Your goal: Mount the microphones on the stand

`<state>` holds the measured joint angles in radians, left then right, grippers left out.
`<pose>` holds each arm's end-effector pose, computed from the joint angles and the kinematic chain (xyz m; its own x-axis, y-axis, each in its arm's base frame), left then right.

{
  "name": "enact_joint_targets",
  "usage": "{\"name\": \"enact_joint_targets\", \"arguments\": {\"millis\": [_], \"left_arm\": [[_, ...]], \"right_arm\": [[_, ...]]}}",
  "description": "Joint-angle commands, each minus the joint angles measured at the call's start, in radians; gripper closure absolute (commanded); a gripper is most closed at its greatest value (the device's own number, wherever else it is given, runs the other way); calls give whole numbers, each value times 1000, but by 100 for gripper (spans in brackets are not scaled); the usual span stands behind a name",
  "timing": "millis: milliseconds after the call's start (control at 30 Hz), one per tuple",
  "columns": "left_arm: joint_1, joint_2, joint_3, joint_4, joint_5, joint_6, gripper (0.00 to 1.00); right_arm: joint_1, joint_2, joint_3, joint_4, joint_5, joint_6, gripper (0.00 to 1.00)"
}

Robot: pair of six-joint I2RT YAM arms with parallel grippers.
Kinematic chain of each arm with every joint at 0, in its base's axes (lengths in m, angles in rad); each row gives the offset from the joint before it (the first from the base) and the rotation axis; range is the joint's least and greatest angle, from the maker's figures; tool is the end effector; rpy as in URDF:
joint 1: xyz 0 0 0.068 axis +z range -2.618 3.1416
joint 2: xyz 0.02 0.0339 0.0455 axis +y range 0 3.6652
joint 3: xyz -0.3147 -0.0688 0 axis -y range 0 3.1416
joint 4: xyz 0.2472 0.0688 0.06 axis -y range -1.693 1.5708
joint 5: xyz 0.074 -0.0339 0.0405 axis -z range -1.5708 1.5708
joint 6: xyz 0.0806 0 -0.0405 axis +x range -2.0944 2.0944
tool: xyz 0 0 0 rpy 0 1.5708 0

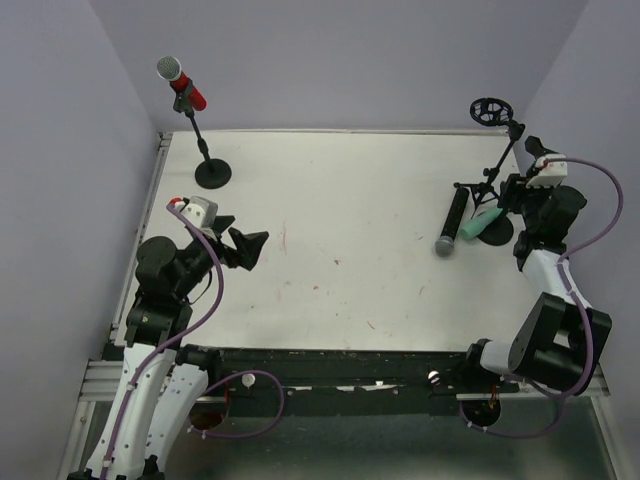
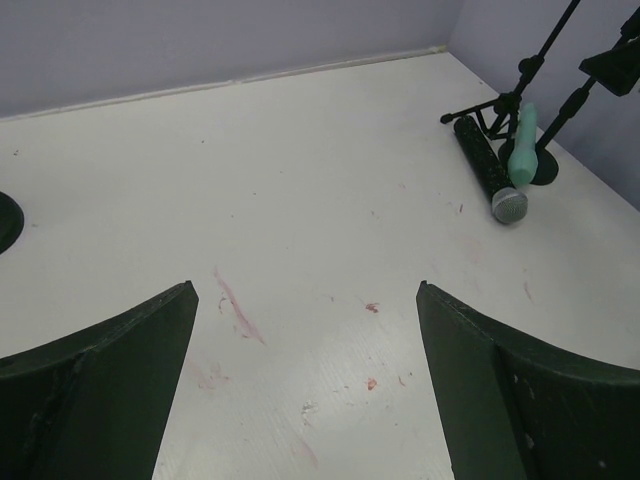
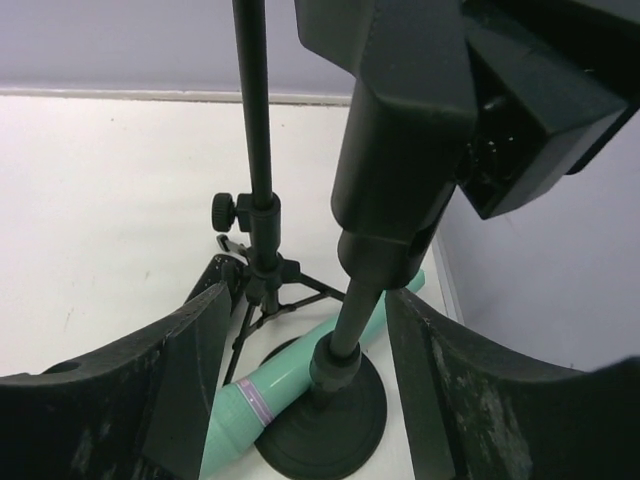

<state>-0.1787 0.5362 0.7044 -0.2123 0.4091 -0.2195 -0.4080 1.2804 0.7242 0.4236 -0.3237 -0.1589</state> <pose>0.1232 -0.0548 0.3683 -0.1630 -0.1736 -0.9712 0.5314 0.8140 -0.2346 0.3045 -0.1037 0.3156 -0.1336 -0.1057 -0.9854 0.0665 0.9911 -0.1153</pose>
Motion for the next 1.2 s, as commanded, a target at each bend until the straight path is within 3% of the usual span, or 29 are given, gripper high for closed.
{"name": "enact_joint_targets", "arguments": {"millis": [0,67,267,400,700,1167], "left_arm": [[1,5,-14,5,23,12,2],[1,5,-14,7,22,12,2],[7,10,-16,8,19,12,2],[10,7,-16,10,33,11,2],[12,13,-19,19,43,5,2],[12,27,-32,37,50,11,2]], "right_arm": [[-6,48,-23,190,-15,-14,32],[-6,63,-26,222,0,-11,35],[-6,60,-46,259,-11,-13,80],[-11,22,-60,276,-14,1,93],[-31,-32,-28,166,-121,96,100],[-32,-110,83,-180,-218,39,100]]}}
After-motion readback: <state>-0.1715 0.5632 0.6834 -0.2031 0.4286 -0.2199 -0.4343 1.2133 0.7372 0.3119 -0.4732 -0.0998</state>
